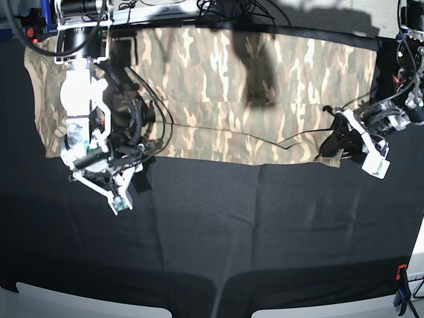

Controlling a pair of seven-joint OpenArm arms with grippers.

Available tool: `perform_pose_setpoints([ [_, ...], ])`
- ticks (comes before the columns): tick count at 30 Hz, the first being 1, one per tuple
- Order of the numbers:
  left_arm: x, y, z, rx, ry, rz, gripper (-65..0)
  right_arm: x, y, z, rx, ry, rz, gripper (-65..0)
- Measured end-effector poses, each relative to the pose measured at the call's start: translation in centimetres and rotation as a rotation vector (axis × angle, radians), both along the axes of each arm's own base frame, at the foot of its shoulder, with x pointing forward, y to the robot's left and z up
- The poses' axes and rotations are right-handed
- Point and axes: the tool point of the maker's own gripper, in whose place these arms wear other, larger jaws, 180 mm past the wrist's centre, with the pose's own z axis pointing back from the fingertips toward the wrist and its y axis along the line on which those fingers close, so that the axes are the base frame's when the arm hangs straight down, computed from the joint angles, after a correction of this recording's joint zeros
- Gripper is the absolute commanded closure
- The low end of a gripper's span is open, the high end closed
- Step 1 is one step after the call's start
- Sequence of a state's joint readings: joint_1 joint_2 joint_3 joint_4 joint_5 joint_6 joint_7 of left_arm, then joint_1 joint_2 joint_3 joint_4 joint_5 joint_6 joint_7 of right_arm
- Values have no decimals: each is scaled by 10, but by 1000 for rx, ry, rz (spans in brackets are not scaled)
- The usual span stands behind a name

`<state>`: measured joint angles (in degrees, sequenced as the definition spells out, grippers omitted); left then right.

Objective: Layout the t-shirt on the table in an organized manner, then fold the t-shirt properly
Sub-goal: 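Release the hem and press the folded edge with the right gripper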

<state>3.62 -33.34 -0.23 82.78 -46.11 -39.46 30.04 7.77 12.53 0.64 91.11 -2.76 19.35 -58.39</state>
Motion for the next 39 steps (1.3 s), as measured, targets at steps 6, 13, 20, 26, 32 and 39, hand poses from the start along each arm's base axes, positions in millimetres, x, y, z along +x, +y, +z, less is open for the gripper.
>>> perform_pose_setpoints([
  [6, 0, 0, 0, 0, 0, 0, 0, -1, -3, -1, -10, 12, -5, -261],
  [13, 0, 0, 0, 0, 0, 0, 0, 2, -1, -2, 1, -7, 2, -261],
  [20, 0, 0, 0, -1, -1, -1, 0, -2, -2, -20, 9, 51, 15, -226],
  [26, 0, 0, 0, 0, 0, 0, 0, 6, 3, -13, 33, 31, 21, 0],
  [32, 0, 0, 0, 0, 0, 0, 0, 13, 6, 7, 24, -24, 32, 0],
  [39, 0, 0, 0, 0, 0, 0, 0, 11, 5, 13, 12, -30, 33, -196],
])
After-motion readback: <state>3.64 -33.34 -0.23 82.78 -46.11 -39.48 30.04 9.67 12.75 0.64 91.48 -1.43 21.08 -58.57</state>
